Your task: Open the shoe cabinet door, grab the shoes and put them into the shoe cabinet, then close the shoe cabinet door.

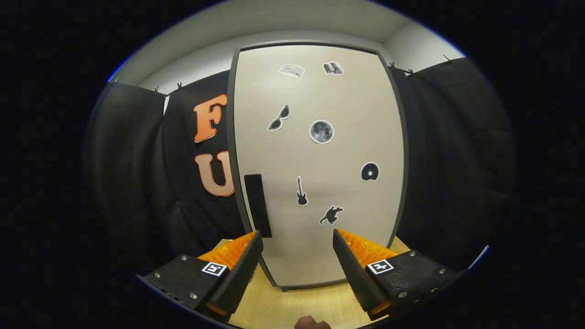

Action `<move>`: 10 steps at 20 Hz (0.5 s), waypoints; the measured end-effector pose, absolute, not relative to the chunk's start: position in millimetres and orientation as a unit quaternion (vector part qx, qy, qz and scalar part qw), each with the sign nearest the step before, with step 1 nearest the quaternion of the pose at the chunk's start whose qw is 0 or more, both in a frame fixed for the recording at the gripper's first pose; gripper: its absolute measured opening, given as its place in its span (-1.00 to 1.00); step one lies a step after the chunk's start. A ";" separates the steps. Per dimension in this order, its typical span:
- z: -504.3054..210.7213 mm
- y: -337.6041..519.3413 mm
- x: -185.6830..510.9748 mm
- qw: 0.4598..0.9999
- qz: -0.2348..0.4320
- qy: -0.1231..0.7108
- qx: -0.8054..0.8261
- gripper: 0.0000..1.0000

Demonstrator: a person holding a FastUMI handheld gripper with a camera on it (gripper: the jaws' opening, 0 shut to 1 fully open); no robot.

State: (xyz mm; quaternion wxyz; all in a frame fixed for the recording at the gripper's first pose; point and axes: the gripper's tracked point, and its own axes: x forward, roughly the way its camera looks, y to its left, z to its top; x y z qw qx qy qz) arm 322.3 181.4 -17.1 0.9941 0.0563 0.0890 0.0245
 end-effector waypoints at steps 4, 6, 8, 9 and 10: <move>-3.2 147.3 252.5 0.996 0.028 0.081 0.033 0.92; 3.2 127.1 220.4 0.997 0.020 0.071 0.014 0.92; 9.2 116.0 187.1 0.998 0.022 0.066 0.013 0.92; 13.0 111.8 171.8 0.998 0.025 0.062 0.014 0.92; 17.2 105.8 159.9 0.998 0.025 0.059 0.015 0.92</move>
